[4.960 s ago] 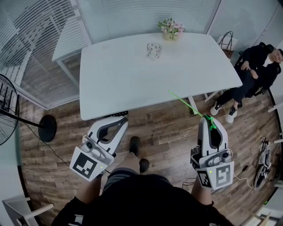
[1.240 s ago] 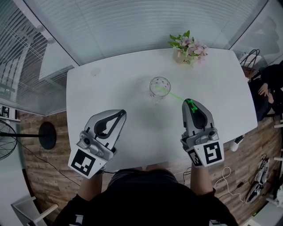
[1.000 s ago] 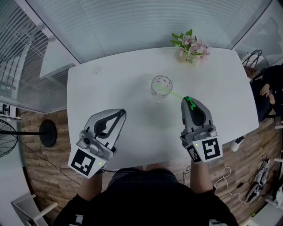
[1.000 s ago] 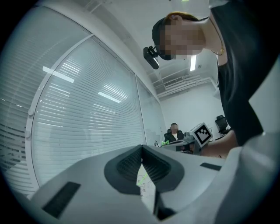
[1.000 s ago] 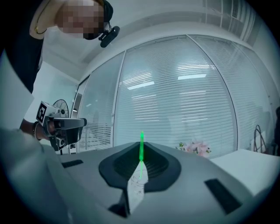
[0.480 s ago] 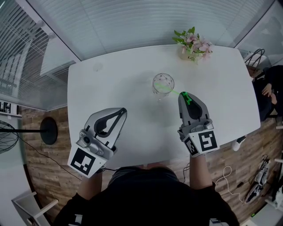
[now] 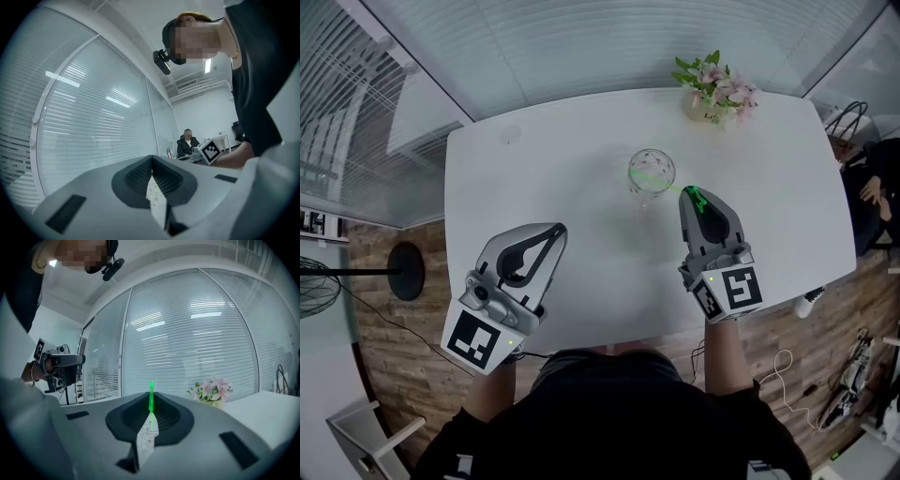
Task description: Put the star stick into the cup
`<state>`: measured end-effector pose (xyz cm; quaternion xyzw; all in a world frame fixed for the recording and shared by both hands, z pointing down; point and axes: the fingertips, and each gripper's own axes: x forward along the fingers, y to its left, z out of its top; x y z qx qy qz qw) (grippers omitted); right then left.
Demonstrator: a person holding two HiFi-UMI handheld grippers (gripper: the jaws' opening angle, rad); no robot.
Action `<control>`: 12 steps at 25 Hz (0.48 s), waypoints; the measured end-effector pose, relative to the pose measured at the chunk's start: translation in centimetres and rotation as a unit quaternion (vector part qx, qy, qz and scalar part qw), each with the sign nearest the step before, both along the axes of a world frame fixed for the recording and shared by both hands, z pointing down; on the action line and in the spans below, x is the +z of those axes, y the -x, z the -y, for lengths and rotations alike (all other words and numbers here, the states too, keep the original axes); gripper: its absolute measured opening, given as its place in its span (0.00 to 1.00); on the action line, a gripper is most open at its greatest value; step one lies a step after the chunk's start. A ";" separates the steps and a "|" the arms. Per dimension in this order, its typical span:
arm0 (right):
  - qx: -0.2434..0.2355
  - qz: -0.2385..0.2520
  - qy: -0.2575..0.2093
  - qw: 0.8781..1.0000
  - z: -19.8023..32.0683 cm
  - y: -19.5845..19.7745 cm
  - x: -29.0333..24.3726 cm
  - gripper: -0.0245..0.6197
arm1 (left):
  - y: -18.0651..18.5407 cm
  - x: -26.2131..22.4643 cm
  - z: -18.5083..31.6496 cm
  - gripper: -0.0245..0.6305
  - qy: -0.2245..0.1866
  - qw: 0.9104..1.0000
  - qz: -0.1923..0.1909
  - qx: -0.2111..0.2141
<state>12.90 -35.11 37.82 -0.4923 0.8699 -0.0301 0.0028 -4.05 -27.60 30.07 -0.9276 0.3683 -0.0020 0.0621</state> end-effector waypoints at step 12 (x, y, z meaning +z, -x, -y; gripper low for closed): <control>0.012 0.012 0.012 1.000 0.3 -1.5 0.8 0.08 | 0.0 0.2 -0.3 0.06 0.000 1.000 0.001 -0.003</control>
